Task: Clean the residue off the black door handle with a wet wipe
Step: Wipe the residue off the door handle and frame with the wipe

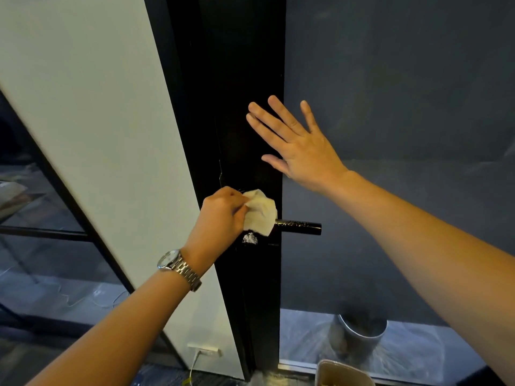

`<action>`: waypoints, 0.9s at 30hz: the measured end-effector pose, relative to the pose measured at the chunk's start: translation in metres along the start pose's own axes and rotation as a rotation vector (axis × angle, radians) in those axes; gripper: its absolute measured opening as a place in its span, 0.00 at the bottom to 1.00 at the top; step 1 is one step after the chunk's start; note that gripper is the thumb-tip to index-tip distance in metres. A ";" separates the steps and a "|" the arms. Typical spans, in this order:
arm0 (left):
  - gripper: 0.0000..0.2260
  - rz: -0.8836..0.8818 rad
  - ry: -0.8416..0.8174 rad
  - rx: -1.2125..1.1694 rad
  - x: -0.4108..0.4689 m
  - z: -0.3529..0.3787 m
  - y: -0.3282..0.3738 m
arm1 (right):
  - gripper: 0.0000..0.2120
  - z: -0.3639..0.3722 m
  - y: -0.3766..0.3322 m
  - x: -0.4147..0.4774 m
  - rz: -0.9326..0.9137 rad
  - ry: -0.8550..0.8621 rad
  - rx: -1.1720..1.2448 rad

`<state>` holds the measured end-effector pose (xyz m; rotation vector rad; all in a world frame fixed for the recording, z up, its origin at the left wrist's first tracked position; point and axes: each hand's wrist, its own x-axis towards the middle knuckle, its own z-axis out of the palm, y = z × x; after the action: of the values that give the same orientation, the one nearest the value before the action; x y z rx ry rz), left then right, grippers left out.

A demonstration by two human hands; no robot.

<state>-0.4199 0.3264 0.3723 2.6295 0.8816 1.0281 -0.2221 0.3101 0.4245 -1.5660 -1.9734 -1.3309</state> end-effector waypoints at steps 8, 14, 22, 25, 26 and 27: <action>0.07 -0.085 0.037 0.151 0.030 0.024 0.017 | 0.28 0.002 -0.007 -0.001 0.031 -0.002 0.031; 0.10 -0.181 0.067 0.201 0.032 0.017 0.001 | 0.27 0.005 -0.003 -0.008 0.005 0.025 0.005; 0.13 -0.073 0.017 0.226 0.031 0.020 0.013 | 0.27 0.008 -0.004 -0.010 -0.003 0.041 0.009; 0.10 -0.232 0.025 0.188 0.032 0.015 0.002 | 0.27 0.007 -0.003 -0.010 -0.001 0.038 0.012; 0.08 -0.295 0.021 0.148 0.031 0.014 -0.001 | 0.27 0.008 -0.003 -0.010 0.006 0.040 0.005; 0.07 -0.353 0.017 0.093 0.029 0.014 -0.003 | 0.27 0.008 -0.004 -0.010 0.008 0.044 0.002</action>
<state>-0.3950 0.3466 0.3774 2.4127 1.3649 0.9357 -0.2196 0.3101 0.4113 -1.5282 -1.9399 -1.3487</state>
